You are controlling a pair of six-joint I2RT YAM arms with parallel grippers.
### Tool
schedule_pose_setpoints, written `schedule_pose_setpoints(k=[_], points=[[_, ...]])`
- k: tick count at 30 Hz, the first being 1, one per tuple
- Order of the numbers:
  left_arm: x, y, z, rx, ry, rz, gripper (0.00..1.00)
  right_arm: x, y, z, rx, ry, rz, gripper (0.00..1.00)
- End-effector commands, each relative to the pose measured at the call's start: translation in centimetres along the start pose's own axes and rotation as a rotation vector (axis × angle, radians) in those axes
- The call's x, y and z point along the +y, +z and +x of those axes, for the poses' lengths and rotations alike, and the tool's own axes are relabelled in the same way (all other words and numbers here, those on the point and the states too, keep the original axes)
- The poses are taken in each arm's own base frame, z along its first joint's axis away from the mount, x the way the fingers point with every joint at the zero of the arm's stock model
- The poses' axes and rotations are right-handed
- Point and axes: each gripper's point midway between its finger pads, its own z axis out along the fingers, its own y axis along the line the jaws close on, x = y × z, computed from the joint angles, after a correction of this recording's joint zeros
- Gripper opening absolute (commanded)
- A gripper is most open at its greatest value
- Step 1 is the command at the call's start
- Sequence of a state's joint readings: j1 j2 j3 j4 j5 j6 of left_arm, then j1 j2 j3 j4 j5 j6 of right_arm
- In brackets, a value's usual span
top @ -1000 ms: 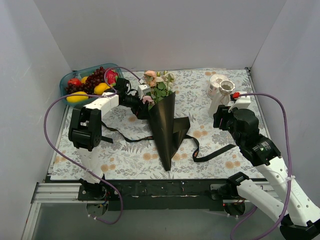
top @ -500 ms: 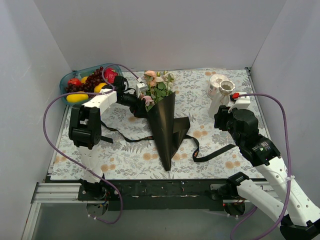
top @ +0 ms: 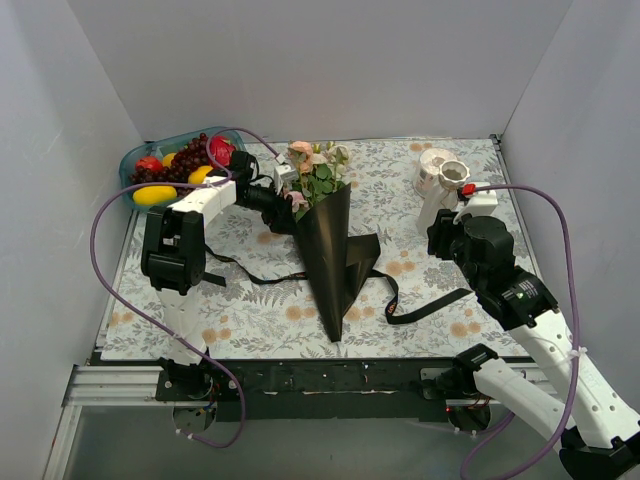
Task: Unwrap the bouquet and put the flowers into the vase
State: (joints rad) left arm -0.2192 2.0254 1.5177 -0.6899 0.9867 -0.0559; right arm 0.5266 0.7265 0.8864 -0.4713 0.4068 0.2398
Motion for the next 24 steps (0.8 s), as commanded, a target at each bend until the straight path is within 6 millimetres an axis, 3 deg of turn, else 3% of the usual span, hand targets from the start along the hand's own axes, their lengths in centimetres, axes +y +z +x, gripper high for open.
schedule_pose_setpoints(k=[1, 6, 11, 15, 19, 20, 22, 23, 24], points=[[-0.9, 0.3, -0.4, -0.013, 0.024, 0.024, 0.69, 0.7, -0.1, -1.9, -0.060, 0.023, -0.032, 0.50], [-0.9, 1.2, 1.1, 0.019, 0.009, 0.030, 0.64, 0.8, -0.1, -2.2, -0.060, 0.018, -0.035, 0.48], [-1.4, 1.0, 0.9, 0.027, 0.014, 0.043, 0.30, 0.9, -0.1, -2.4, -0.060, 0.011, -0.036, 0.47], [-1.6, 0.6, -0.5, 0.014, 0.023, 0.043, 0.27, 1.3, 0.0, -2.4, -0.058, 0.013, -0.053, 0.47], [-2.1, -0.3, -3.2, -0.016, 0.047, 0.042, 0.23, 1.5, 0.0, -2.1, -0.057, 0.020, -0.067, 0.47], [-2.3, -0.8, -5.0, -0.035, 0.080, 0.037, 0.22, 1.5, 0.0, -2.0, -0.053, 0.017, -0.069, 0.47], [-3.2, -1.2, -6.4, -0.038, 0.076, 0.048, 0.06, 1.5, -0.1, -2.0, -0.055, 0.020, -0.072, 0.47], [-3.9, -1.7, -8.2, -0.061, 0.112, 0.049, 0.03, 1.5, -0.1, -2.0, -0.058, 0.021, -0.072, 0.47], [-4.5, -1.8, -8.6, -0.061, 0.115, 0.054, 0.00, 1.5, -0.2, -2.1, -0.060, 0.022, -0.073, 0.47]])
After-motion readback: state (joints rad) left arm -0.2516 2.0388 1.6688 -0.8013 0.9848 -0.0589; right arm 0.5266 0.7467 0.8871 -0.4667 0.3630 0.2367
